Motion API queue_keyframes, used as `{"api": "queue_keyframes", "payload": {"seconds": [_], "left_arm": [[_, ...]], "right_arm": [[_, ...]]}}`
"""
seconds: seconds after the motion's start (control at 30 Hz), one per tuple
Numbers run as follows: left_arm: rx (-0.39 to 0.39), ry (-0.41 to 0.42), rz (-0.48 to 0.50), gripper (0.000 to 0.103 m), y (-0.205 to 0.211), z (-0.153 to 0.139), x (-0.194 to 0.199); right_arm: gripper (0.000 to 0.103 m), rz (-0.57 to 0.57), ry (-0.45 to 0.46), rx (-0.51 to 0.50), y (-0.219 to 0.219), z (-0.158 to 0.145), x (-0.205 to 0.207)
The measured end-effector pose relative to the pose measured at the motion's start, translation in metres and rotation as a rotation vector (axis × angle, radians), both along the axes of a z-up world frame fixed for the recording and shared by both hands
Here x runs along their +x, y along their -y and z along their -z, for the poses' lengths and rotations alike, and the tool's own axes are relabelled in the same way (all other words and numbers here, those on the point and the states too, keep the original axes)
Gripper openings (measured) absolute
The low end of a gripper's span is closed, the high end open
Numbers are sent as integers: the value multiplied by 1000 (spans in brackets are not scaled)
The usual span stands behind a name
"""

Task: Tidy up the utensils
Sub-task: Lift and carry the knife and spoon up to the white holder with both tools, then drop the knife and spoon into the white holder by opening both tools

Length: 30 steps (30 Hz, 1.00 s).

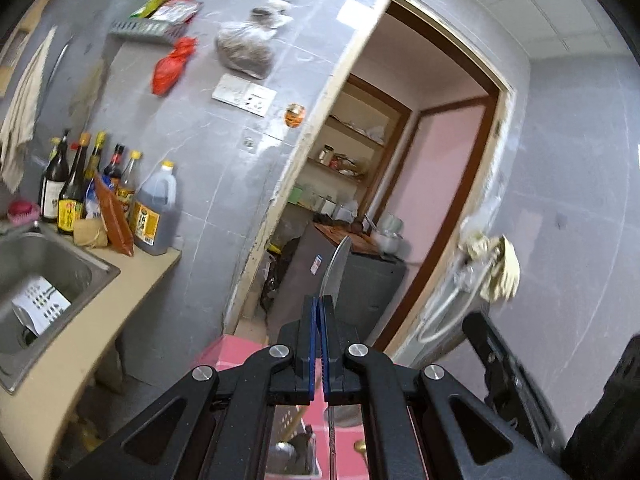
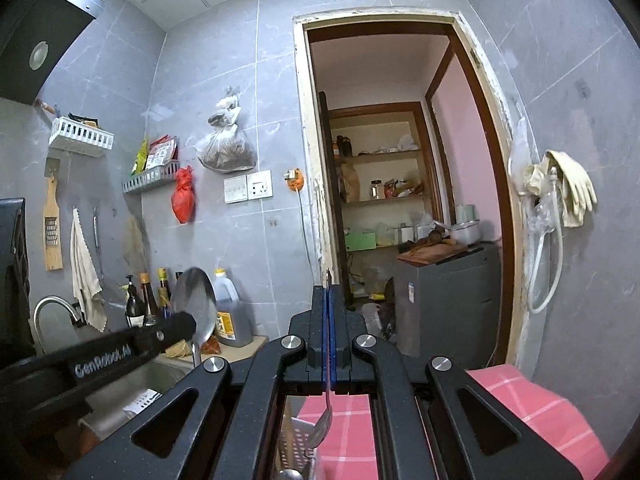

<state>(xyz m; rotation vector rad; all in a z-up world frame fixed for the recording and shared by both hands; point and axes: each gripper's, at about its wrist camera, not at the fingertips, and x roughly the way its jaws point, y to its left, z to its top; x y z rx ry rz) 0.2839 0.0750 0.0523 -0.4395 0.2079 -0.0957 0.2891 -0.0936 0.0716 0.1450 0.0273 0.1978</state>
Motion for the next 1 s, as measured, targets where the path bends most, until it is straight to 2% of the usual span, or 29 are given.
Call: {"api": "queue_keyframes", "payload": {"seconds": [0.13,0.3,0.43,0.77,1.0], "left_arm": [[5,42,-31,2,-6,0,9],[83,85,-70,2,-5,5,19],[122,73,-79,2,-4,19,26],[124,30,-77,2,-4,49,31],[127,-14,4,3,-7,63,27]], "right_arm": [[1,-9,-25,-15,-4,17,7],[1,-28,-56,-33,-8,35,12],[1,-37,-65,-43,-9,42,11],[2,-92,-128,-83,-18,61,26],[3,-152,-205,-56,-13,77,37]]}}
